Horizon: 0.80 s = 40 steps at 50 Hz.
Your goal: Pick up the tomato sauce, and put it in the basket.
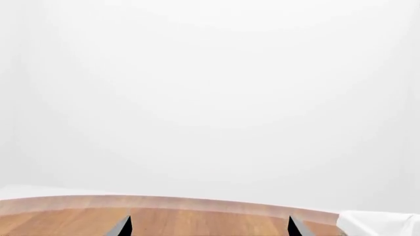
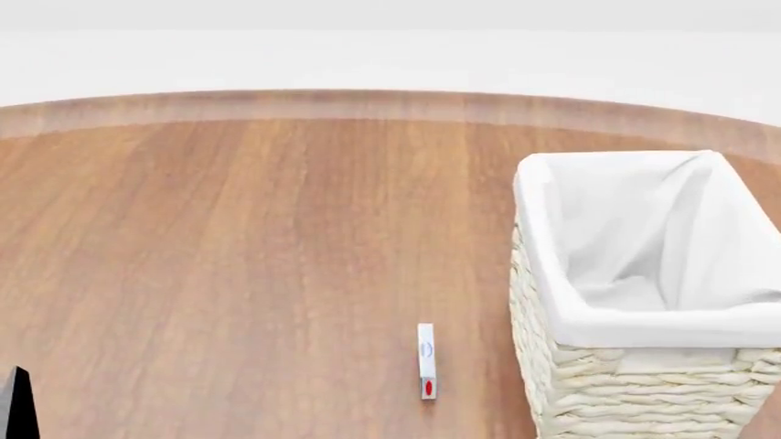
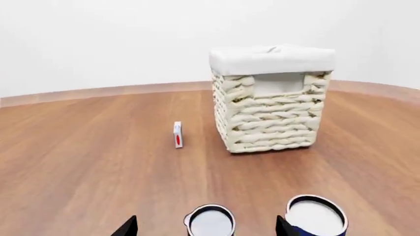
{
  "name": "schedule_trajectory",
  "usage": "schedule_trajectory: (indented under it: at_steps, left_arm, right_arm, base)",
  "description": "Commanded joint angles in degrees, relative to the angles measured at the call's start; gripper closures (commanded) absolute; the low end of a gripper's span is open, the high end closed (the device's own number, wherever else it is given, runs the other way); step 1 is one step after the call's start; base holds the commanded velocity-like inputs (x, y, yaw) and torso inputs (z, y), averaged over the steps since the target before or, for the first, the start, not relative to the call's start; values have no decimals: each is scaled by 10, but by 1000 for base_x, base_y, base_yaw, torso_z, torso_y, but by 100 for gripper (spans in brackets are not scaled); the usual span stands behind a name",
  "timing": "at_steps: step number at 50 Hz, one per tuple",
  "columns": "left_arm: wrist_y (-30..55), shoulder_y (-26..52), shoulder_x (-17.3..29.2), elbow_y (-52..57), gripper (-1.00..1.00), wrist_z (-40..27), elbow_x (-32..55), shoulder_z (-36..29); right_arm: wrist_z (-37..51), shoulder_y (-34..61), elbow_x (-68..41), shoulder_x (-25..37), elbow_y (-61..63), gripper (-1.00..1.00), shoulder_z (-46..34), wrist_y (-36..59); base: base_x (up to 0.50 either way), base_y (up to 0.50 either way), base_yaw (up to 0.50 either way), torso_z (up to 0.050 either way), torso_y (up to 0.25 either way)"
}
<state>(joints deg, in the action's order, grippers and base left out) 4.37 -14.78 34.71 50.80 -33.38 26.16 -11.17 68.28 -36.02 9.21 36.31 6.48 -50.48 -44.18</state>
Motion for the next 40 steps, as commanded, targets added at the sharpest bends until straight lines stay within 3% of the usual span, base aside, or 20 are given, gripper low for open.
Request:
schedule_trajectory:
  at_steps: [1,15,23,40]
  left_arm:
    - [-5,-1,1,-5,-100,0,2,1]
    - [-16,-5,-3,-18,-100,6,-6,-6]
    - [-18,-9,2,-14,-100,3,1,1]
    - [-33,-14,2,-29,-100,7,1,4]
  right_arm:
    - [2,16,-18,-9,-49,-100,-17,-25]
    - [-21,48,-62,-26,-112,-100,-38,-51]
    - [-67,90,-143,-42,-173,-100,-62,-68]
    - [-123,137,-232,-31,-158,-100,-80,-24]
  base:
    - [0,0,0,0,0]
    - [0,0,0,0,0]
    - [0,0,0,0,0]
    - [0,0,0,0,0]
